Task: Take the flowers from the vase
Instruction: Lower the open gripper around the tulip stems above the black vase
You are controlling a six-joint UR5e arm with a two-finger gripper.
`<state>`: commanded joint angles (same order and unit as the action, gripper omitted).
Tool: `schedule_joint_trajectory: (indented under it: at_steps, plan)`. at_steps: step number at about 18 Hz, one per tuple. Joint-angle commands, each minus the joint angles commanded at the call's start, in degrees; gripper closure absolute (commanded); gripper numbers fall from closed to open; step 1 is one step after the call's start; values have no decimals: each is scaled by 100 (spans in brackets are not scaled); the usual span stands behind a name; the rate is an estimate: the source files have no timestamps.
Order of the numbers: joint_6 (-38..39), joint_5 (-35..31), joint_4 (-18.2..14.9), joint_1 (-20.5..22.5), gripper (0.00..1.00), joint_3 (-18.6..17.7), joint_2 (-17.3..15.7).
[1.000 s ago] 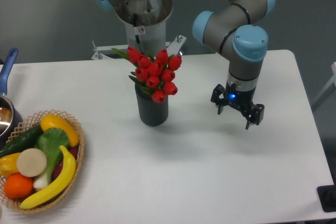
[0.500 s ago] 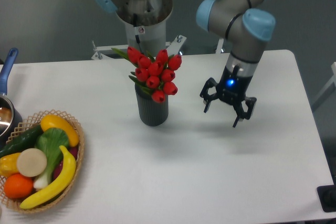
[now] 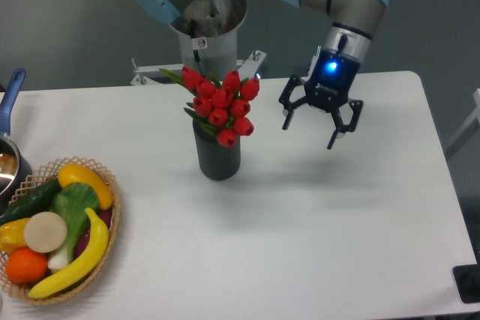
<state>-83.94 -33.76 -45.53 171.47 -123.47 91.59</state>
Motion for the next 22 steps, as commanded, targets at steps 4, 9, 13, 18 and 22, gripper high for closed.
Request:
schedule_joint_trajectory:
  at_steps: [4, 9, 13, 18, 22]
  plan:
    - [0, 370, 0, 140, 0, -492, -316]
    - [0, 388, -18, 308, 0, -958, -870]
    - [0, 397, -26, 308, 0, -1249, -1116]
    - [0, 667, -26, 246, 0, -1504, -1240]
    - [61, 1213, -26, 185, 0, -1548, -1223]
